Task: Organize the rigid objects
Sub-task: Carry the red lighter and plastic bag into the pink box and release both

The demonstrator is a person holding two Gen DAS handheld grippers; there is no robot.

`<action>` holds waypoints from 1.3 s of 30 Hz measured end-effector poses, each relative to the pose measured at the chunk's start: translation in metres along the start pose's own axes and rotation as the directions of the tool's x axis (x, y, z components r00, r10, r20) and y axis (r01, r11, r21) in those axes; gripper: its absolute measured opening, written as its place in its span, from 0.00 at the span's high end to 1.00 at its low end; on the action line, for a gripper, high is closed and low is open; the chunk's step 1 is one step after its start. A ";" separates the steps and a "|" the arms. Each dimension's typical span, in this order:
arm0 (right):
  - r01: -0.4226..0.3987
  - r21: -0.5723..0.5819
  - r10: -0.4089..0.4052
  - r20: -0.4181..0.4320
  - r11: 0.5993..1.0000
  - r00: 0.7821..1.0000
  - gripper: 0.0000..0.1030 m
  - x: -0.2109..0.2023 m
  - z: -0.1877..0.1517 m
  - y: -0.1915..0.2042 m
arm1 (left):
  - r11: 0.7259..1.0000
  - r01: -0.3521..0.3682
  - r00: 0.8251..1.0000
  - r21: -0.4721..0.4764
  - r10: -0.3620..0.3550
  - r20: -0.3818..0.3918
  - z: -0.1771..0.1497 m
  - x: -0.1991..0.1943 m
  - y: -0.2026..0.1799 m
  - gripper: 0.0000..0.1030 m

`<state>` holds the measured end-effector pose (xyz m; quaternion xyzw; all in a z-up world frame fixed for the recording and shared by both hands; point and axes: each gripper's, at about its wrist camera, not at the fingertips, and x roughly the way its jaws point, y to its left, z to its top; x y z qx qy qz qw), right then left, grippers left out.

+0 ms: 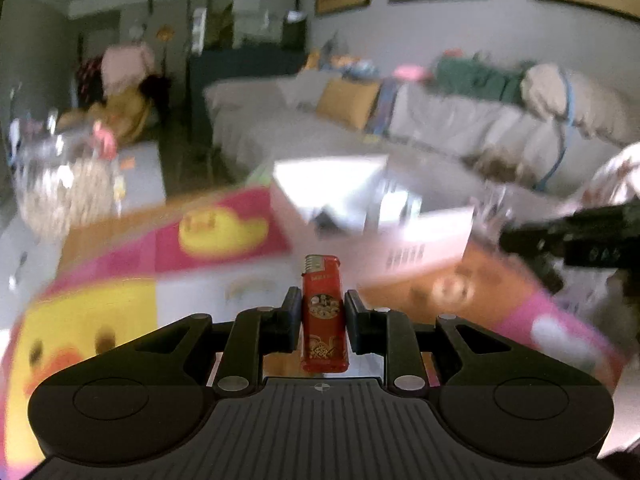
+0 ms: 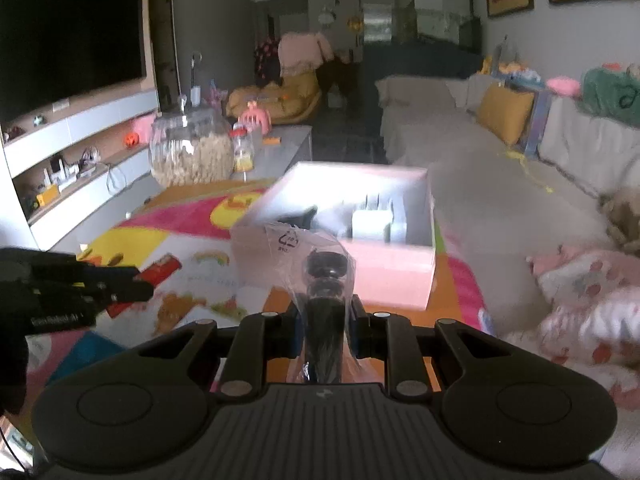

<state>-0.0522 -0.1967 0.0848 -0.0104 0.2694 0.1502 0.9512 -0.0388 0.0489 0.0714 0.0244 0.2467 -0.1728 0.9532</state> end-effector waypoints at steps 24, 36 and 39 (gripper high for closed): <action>0.097 0.055 -0.099 0.048 0.994 0.994 0.39 0.109 0.099 -0.029 | 0.953 0.129 0.990 -0.274 -0.141 -0.023 0.090 0.168 0.052 0.74; 0.009 -0.020 -0.009 -0.010 1.000 1.000 0.31 0.074 0.021 0.003 | 0.965 0.042 0.999 -0.258 -0.048 -0.015 -0.003 0.046 0.046 0.74; -0.041 -0.017 0.040 -0.046 0.999 0.998 0.31 0.068 0.005 0.015 | 0.973 0.010 0.998 -0.229 -0.025 -0.062 -0.026 0.034 0.039 0.74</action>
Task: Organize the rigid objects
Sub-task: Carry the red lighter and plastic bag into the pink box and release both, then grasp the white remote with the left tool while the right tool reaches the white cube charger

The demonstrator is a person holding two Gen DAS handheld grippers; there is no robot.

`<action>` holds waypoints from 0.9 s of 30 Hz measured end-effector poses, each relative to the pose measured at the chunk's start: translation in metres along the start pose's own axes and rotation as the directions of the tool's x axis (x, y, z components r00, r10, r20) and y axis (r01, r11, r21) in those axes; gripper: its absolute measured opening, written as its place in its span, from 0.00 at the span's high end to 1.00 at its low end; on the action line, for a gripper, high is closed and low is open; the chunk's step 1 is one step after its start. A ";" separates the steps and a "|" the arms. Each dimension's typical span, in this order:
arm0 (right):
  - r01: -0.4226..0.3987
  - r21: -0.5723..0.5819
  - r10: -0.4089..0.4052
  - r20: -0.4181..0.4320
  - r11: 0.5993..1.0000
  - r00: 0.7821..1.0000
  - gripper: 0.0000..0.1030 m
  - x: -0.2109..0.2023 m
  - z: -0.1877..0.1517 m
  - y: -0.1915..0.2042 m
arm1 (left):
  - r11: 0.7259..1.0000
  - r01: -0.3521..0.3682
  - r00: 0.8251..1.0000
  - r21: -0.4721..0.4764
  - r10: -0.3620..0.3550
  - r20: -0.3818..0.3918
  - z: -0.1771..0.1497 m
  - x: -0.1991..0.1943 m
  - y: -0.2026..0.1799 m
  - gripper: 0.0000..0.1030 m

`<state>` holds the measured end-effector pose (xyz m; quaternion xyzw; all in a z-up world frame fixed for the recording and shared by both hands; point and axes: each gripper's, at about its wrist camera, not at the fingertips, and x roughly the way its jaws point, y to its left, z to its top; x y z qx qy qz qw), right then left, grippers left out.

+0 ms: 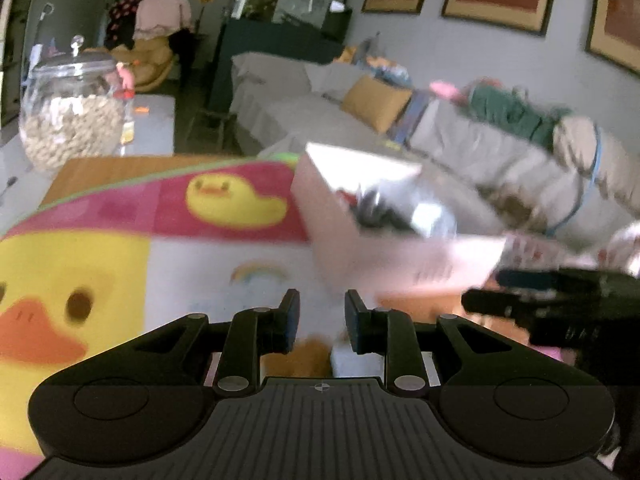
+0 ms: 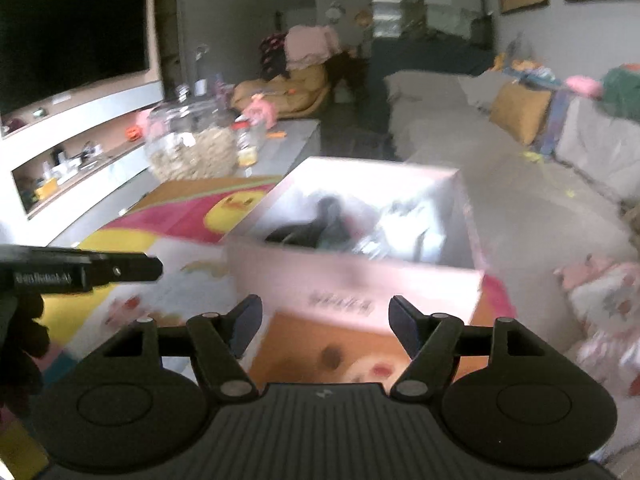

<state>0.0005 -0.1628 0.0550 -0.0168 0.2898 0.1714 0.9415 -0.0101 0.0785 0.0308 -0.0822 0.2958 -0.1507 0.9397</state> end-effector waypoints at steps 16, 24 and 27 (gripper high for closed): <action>-0.050 -0.027 0.047 -0.110 0.998 0.993 0.32 0.021 -0.031 0.037 | 0.998 -0.003 0.998 0.057 0.007 -0.068 -0.035 -0.013 -0.025 0.74; 0.046 0.086 -0.037 -0.106 0.995 0.994 0.32 0.018 -0.040 -0.004 | 0.976 -0.046 0.995 0.211 0.064 -0.080 -0.045 0.003 -0.059 0.73; 0.034 0.116 -0.023 -0.098 0.993 0.995 0.32 0.016 -0.043 -0.009 | 0.973 -0.035 0.994 0.228 0.058 -0.094 -0.044 0.005 -0.065 0.69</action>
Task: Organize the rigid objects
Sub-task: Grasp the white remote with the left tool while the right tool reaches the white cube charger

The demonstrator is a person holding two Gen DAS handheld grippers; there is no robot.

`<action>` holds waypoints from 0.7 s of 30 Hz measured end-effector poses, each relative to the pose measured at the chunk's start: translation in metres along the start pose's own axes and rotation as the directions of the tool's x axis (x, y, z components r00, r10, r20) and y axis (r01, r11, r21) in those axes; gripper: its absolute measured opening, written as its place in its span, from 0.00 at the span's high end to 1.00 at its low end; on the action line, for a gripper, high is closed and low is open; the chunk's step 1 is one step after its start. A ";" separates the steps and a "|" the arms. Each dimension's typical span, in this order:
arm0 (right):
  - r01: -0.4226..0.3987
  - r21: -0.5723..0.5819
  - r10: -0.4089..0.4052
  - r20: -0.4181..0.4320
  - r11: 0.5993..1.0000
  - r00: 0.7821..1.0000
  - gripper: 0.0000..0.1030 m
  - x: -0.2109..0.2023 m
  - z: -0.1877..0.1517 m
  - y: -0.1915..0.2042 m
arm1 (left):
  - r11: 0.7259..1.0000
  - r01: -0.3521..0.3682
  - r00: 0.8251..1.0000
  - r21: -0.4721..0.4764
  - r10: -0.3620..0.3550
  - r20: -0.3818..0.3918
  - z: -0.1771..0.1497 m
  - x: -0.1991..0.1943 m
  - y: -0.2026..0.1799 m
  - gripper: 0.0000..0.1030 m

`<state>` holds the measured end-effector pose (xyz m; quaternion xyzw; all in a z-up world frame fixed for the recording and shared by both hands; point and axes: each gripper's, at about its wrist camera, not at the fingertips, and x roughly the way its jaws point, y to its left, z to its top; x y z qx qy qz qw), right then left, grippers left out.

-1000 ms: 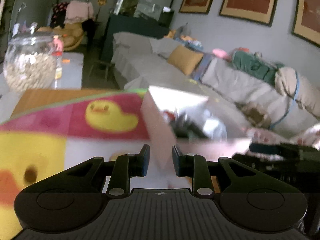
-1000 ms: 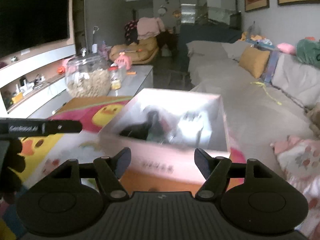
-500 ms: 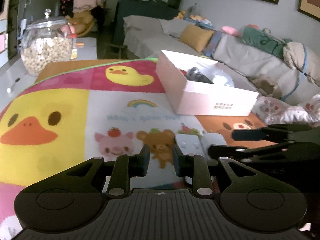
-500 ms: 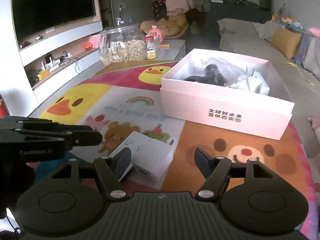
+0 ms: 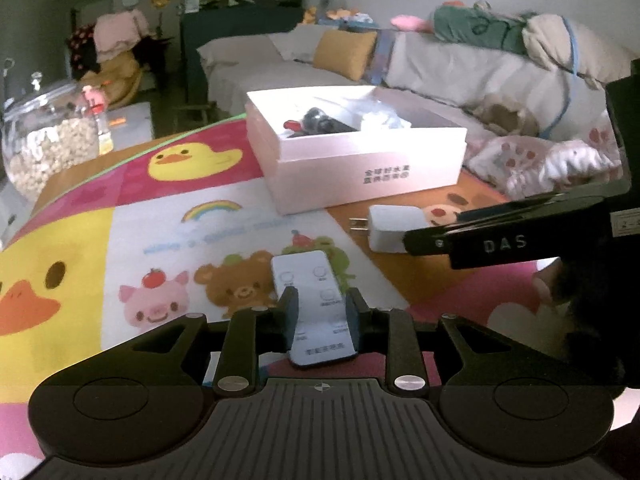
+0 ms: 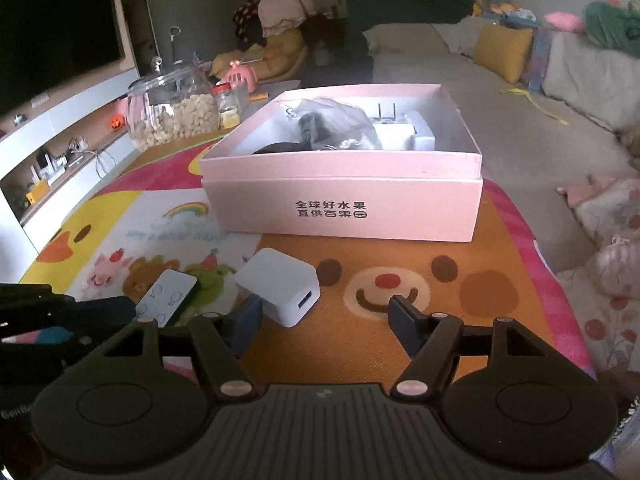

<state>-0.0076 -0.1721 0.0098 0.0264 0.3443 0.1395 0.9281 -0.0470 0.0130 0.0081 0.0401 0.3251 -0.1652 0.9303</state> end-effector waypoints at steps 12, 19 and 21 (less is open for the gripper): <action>-0.015 0.014 0.014 0.009 1.000 1.000 0.30 0.000 0.002 -0.002 | 0.999 0.021 1.000 0.028 -0.021 0.000 0.004 0.006 -0.010 0.59; -0.018 0.013 0.018 0.008 1.000 1.000 0.28 0.001 0.001 -0.002 | 0.996 -0.080 0.997 0.032 0.079 0.018 0.003 0.008 0.005 0.56; -0.021 0.013 0.021 0.008 1.000 1.000 0.27 0.001 0.001 -0.002 | 0.998 -0.059 0.998 -0.013 0.059 0.002 0.005 0.009 0.011 0.57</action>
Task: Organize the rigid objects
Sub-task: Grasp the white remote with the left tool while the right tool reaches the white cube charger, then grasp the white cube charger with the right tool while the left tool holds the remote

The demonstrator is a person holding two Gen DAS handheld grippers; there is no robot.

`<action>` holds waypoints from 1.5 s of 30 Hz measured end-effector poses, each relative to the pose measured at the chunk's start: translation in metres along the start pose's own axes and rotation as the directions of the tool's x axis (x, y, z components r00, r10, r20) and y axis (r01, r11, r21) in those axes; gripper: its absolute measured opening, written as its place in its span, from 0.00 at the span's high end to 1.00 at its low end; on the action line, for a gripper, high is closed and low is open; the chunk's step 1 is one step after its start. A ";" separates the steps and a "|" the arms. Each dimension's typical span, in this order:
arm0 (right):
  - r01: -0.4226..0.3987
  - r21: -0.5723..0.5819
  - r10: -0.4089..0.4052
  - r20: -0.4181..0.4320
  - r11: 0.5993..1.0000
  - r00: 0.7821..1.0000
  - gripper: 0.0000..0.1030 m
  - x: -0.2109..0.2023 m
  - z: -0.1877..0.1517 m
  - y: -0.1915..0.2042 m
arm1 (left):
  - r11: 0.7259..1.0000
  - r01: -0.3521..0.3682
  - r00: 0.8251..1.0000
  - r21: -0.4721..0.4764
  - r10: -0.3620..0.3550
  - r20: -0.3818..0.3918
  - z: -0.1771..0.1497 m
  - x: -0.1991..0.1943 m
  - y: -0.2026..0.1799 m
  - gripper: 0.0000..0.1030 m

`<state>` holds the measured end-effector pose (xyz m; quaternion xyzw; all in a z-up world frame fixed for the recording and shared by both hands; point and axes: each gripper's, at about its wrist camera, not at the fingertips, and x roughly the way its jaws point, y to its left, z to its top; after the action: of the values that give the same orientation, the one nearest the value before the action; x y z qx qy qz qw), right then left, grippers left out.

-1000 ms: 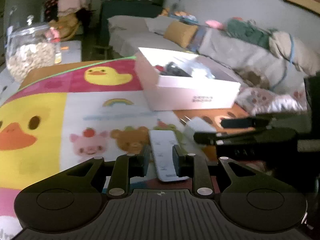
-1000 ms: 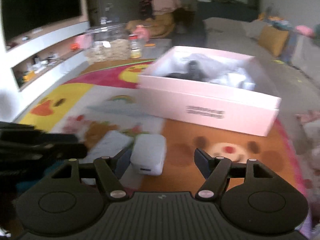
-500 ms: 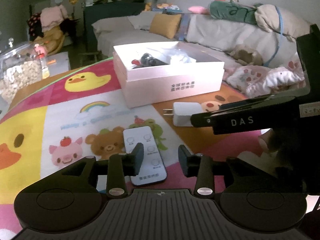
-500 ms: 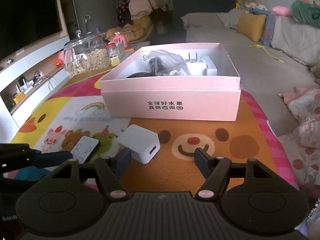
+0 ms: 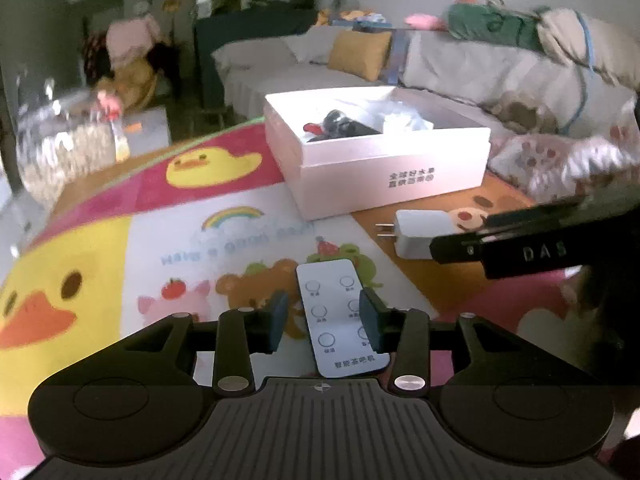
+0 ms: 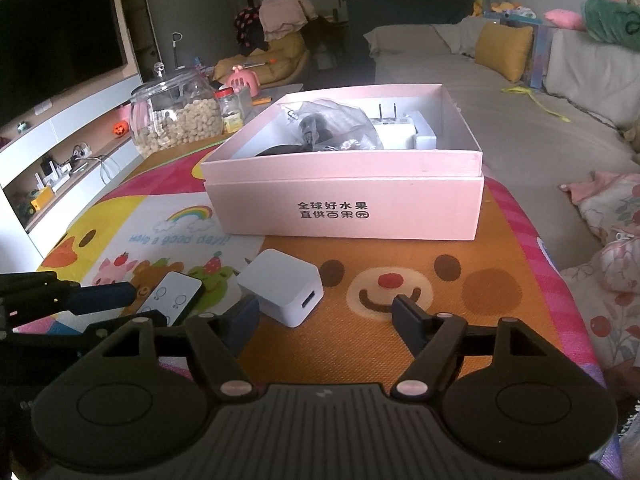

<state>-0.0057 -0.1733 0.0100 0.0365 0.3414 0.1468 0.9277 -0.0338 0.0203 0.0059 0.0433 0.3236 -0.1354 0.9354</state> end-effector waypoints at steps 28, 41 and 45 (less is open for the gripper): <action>0.152 0.022 -0.152 0.010 0.988 0.988 0.26 0.004 0.001 0.003 | 0.991 0.054 0.998 -0.125 -0.050 0.038 -0.008 0.007 0.021 0.58; 0.079 -0.065 -0.079 0.010 0.995 0.997 0.26 0.009 0.019 0.026 | 0.992 0.047 0.998 -0.117 -0.042 0.040 -0.009 0.007 0.019 0.58; 0.064 -0.089 -0.069 -0.056 0.994 0.996 0.26 0.035 0.025 0.038 | 0.992 0.047 0.998 -0.117 -0.042 0.040 -0.009 0.007 0.019 0.58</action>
<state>0.0261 -0.1260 0.0138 -0.0196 0.3629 0.1316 0.9223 -0.0289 0.0383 -0.0056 -0.0218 0.3144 -0.1376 0.9390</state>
